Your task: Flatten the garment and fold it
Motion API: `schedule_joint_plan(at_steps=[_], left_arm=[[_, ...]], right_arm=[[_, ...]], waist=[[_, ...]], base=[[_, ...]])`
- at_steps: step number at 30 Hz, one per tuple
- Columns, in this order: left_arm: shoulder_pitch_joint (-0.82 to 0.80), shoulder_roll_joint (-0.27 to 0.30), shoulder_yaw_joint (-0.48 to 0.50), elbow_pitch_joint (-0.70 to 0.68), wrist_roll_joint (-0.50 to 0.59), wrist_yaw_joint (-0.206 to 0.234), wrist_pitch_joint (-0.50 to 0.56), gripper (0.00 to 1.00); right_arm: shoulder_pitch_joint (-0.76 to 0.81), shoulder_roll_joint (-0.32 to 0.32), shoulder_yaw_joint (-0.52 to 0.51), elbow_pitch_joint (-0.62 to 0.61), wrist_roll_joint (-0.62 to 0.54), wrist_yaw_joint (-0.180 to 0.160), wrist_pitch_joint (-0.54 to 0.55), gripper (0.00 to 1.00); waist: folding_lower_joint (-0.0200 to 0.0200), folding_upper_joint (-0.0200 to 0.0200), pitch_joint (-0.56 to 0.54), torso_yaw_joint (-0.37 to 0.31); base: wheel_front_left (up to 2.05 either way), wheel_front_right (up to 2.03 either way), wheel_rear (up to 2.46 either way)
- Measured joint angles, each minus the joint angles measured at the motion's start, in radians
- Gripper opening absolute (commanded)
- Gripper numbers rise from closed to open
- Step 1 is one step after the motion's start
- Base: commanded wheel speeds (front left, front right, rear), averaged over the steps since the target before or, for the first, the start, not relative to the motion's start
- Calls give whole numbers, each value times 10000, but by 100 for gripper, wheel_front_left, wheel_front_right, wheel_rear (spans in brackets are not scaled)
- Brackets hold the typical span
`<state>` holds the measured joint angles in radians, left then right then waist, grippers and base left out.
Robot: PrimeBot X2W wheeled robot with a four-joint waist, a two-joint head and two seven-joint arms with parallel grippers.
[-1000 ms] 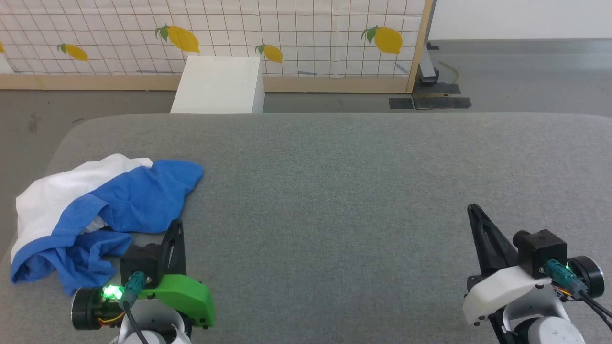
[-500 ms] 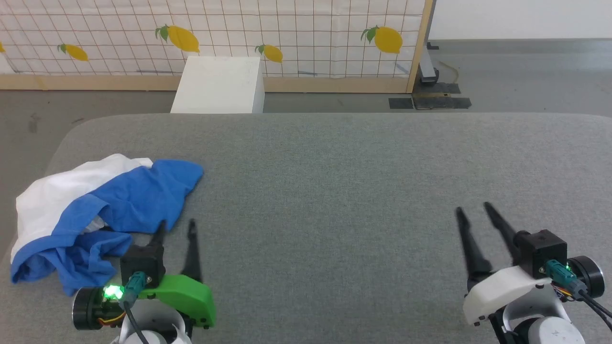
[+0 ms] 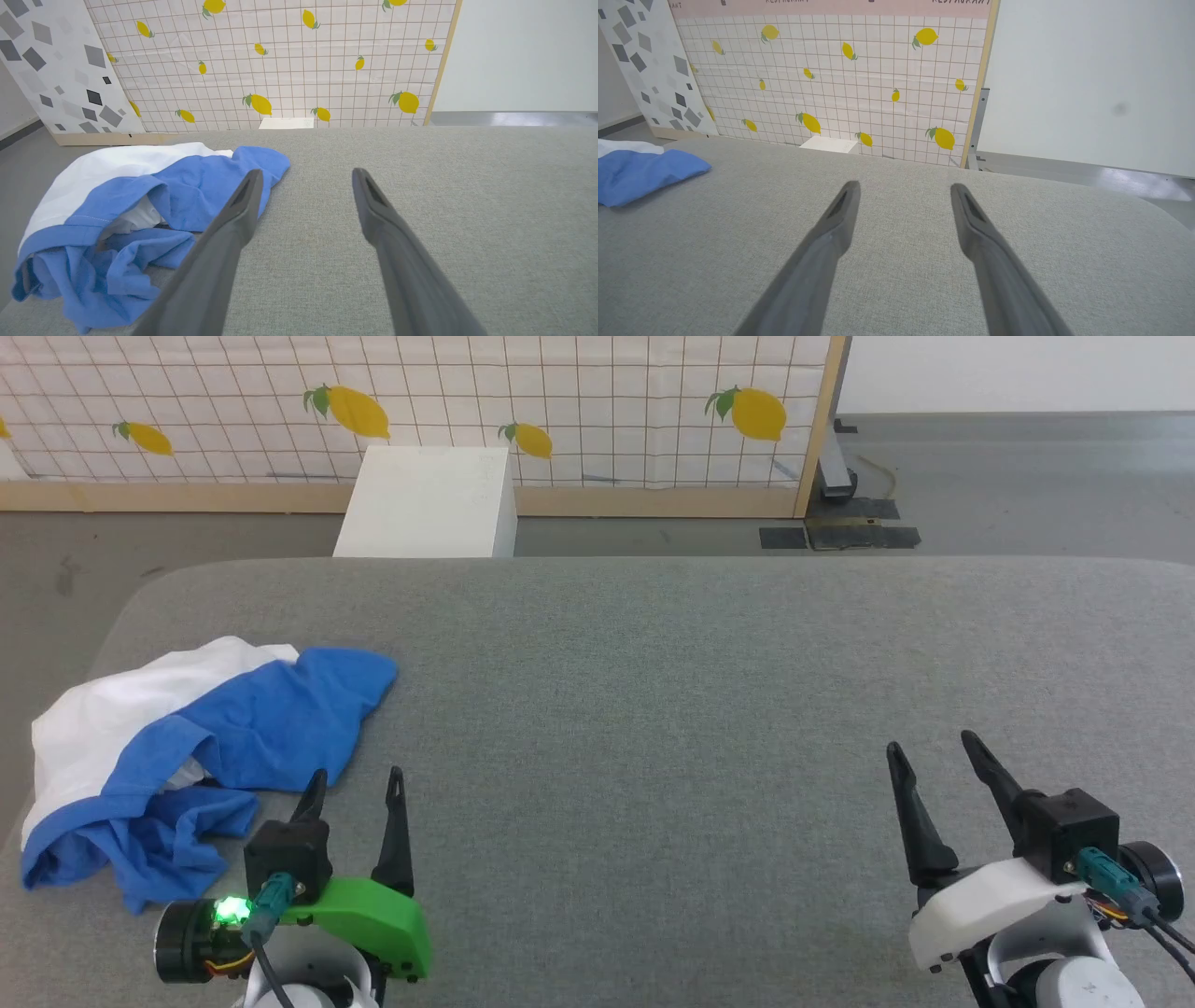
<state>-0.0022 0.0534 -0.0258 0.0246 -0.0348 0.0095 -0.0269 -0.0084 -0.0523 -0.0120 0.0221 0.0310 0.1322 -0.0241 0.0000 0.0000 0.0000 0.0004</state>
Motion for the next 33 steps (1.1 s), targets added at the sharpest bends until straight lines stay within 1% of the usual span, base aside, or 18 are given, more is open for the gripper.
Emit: schedule_joint_plan(at_steps=[6, 16, 33], left_arm=[[0, 0, -79, 54, -75, 19, -111, 100], [0, 0, -102, 151, -194, 192, -297, 100], [8, 0, -107, 244, -485, 355, -646, 100]], right_arm=[[11, 0, -52, 61, 150, 0, -119, 100], [101, 0, -96, 188, 326, 0, -307, 100], [178, 2, -113, 384, 650, 0, -663, 100]], waist=[[0, 0, 4, 50], [0, 0, -5, 338], [0, 0, 0, 1302]], base=[[0, 0, 0], [0, 0, 0], [0, 0, 0]])
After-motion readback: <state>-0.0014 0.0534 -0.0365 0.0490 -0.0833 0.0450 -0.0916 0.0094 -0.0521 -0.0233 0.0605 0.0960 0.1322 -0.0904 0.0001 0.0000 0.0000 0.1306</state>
